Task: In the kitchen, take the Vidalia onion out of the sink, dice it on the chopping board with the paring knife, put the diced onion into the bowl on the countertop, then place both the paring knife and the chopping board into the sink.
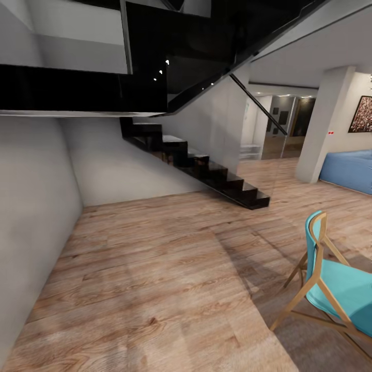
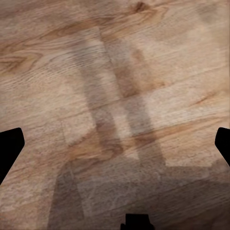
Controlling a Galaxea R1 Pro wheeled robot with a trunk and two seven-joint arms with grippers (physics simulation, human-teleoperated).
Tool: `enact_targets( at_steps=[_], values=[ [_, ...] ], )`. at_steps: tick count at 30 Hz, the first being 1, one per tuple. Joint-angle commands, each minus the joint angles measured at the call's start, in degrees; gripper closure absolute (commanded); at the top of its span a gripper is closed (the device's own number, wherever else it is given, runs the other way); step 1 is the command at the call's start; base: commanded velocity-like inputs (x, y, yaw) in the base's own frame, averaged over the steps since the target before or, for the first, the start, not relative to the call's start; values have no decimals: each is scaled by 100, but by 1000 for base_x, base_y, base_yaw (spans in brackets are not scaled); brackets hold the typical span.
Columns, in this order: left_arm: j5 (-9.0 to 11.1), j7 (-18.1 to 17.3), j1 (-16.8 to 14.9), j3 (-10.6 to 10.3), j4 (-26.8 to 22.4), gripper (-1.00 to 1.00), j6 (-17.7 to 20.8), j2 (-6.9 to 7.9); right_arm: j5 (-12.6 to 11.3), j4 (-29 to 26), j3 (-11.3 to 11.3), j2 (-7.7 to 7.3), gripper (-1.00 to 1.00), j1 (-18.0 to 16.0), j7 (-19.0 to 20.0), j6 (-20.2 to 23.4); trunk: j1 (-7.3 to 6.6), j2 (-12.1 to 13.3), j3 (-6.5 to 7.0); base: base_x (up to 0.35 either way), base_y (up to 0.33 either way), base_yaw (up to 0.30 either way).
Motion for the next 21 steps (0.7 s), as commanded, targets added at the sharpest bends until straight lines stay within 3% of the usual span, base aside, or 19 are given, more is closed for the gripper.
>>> enact_targets(
  at_steps=[1,6,13,21],
  values=[
    [3,1,-1,4,20,-100,-17,0,-9,2,1,0,-100,-2,-2,-15,0,-3,-3,0,0,-134],
    [-3,-5,1,4,81,-100,-22,0,-9,3,-5,0,-100,-2,-2,-15,0,-3,13,-36,0,-216],
    [-5,-6,0,4,91,-100,-22,0,-9,3,-6,0,-100,-2,-2,-15,0,-3,44,-217,0,-250],
    [-3,-6,2,4,93,-100,-22,-7,-9,3,-6,0,-100,-2,-2,-15,0,-3,81,-23,0,-254]
  ],
)
